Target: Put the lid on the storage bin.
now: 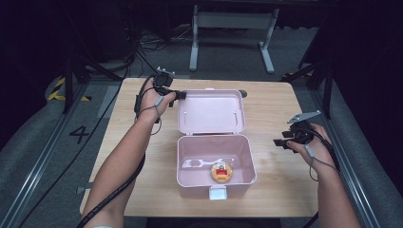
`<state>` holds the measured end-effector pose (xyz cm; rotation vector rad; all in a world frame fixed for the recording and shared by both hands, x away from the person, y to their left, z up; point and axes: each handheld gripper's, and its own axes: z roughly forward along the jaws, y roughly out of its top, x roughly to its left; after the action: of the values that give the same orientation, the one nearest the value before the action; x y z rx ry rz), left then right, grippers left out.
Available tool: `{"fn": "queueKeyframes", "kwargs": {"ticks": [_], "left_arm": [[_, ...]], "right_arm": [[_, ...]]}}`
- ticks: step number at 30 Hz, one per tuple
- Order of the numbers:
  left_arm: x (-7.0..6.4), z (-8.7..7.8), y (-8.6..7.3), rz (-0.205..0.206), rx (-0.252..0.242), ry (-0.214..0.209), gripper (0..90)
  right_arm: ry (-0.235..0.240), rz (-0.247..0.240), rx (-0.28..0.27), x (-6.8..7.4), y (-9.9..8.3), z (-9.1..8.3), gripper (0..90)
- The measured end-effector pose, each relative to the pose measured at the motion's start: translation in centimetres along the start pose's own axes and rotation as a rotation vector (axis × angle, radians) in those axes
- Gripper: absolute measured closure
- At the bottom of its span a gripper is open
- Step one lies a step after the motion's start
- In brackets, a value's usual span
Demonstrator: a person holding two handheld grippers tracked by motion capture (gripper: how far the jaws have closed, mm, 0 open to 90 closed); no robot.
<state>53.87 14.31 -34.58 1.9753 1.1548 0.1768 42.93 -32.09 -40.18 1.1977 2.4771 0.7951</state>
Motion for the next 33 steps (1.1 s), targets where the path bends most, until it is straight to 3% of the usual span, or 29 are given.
{"fn": "queueKeyframes", "kwargs": {"ticks": [8,13,26,33], "left_arm": [[-0.4,-1.1,0.6,0.026,-0.022,-0.004,77.7],[-0.8,-1.7,0.9,0.041,-0.034,-0.007,77.9],[-1.8,-3.6,1.2,0.099,-0.078,-0.010,78.1],[-2.7,-5.5,0.9,0.139,-0.122,-0.012,78.0]], "right_arm": [[0.004,-0.001,-0.001,0.2,0.1,-0.1,47.2],[0.073,0.019,-0.035,1.2,0.6,-0.9,50.9],[0.142,-0.002,-0.028,4.4,2.0,-2.6,61.8],[0.173,0.016,-0.040,5.1,2.3,-3.5,67.8]]}}
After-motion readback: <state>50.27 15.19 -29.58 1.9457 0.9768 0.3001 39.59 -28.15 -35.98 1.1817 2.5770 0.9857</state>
